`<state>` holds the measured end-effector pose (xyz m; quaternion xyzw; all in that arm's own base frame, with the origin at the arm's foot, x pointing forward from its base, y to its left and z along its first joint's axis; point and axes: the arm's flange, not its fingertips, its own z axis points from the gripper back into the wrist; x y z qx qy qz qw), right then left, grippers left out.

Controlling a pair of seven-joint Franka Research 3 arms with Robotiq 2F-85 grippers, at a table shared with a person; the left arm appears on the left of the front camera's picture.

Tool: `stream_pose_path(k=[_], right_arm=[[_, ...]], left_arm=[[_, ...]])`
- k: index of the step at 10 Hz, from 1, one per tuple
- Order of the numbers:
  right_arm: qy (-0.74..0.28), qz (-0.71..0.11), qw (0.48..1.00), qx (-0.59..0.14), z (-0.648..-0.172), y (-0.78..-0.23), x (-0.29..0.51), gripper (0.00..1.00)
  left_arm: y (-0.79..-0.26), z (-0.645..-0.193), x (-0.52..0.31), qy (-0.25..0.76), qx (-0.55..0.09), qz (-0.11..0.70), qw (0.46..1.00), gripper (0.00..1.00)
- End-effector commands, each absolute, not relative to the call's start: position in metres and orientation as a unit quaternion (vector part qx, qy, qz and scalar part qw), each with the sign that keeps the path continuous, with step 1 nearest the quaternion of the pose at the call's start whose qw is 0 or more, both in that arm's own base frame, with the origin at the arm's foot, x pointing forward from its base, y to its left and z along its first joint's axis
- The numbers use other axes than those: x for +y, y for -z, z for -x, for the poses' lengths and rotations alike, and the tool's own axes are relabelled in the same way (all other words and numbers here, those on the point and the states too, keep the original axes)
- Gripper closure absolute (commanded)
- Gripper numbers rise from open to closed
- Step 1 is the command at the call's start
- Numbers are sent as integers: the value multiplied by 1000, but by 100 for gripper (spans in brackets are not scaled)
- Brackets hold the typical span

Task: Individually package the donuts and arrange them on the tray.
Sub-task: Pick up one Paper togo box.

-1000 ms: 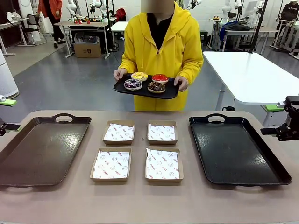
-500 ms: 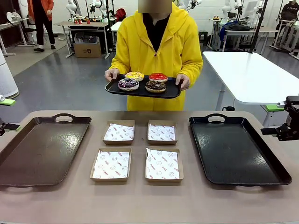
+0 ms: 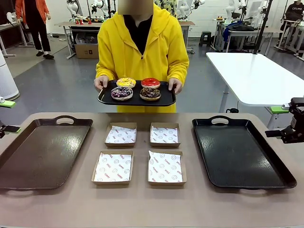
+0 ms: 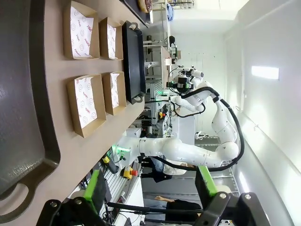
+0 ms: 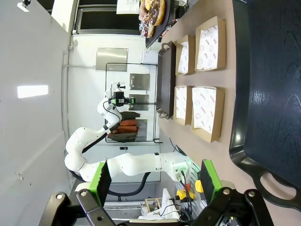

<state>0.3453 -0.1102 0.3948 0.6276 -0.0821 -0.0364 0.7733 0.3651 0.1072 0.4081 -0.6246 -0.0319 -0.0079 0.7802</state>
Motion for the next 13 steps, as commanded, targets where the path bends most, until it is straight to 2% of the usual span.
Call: stream_pose_path(k=[1,11,12,13], right_arm=[[34,-632,769,-83,-345,-395,-111,0],[34,-632,769,-83,-345,-395,-111,0],[34,-632,769,-83,-345,-395,-111,0],[34,-632,769,-83,-345,-395,-111,0]], left_arm=[[-410,-366,109,12,-36,628,777,0],[-410,-366,109,12,-36,628,777,0],[-408,-365,107,8,-32,625,780,0],[-433,-385,81,13,-41,579,814,0]])
